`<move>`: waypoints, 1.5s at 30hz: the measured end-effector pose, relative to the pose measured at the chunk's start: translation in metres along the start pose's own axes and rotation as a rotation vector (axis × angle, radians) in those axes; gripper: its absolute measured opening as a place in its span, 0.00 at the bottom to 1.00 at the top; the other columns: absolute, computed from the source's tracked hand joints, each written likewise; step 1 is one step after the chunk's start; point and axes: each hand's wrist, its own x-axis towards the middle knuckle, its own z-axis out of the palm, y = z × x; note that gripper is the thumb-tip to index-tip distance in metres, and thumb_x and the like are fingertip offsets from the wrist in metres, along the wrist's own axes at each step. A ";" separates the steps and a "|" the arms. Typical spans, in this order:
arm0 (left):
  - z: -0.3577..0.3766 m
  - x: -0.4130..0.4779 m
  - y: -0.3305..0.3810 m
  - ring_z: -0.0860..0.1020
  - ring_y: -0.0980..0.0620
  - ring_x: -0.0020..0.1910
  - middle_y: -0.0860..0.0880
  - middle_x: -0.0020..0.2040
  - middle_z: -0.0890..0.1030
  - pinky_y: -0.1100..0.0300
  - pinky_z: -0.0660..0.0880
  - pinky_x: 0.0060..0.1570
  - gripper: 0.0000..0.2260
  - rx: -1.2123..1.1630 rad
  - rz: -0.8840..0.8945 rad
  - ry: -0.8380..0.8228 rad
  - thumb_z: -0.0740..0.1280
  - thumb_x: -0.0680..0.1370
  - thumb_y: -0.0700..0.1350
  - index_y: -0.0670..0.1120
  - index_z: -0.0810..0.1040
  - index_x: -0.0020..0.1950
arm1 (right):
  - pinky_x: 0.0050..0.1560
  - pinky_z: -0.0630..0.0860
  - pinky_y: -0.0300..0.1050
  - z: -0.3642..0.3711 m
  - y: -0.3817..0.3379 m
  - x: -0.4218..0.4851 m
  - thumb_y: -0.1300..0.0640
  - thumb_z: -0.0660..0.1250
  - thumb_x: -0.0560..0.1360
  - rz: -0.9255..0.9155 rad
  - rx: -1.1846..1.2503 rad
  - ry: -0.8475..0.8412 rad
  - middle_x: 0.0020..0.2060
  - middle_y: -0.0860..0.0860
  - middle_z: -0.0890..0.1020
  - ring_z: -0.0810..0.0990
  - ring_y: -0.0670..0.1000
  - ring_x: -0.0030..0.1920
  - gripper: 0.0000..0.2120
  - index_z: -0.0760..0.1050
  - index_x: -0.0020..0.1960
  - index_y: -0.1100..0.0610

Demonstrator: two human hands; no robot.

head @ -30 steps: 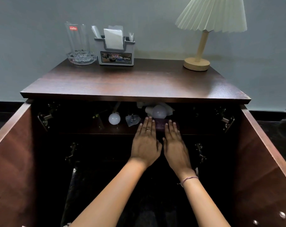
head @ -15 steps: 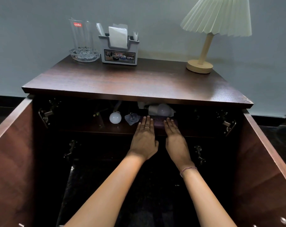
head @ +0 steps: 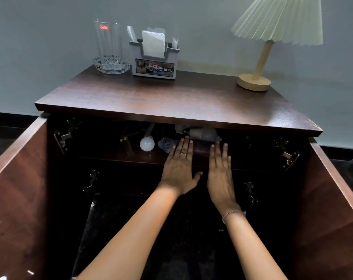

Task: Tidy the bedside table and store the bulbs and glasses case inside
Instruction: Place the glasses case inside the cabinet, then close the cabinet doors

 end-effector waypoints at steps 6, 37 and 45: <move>0.001 -0.006 0.009 0.45 0.51 0.78 0.44 0.78 0.46 0.54 0.43 0.76 0.27 -0.004 0.044 0.130 0.45 0.82 0.53 0.41 0.44 0.77 | 0.75 0.37 0.47 -0.003 -0.010 -0.011 0.62 0.44 0.78 -0.046 0.052 -0.005 0.76 0.53 0.41 0.32 0.50 0.74 0.27 0.43 0.76 0.60; -0.196 -0.133 0.035 0.62 0.48 0.74 0.44 0.75 0.63 0.51 0.49 0.72 0.29 0.070 -0.181 -0.331 0.49 0.78 0.57 0.41 0.62 0.73 | 0.76 0.41 0.51 -0.217 -0.058 -0.072 0.54 0.50 0.80 0.101 0.033 -0.516 0.75 0.52 0.36 0.35 0.55 0.76 0.32 0.33 0.75 0.55; -0.246 -0.162 0.036 0.54 0.50 0.77 0.45 0.76 0.58 0.52 0.48 0.73 0.30 0.077 -0.267 -0.304 0.49 0.78 0.57 0.41 0.58 0.75 | 0.76 0.37 0.46 -0.271 -0.048 -0.094 0.52 0.47 0.79 0.124 -0.016 -0.554 0.77 0.52 0.41 0.37 0.52 0.76 0.30 0.38 0.76 0.56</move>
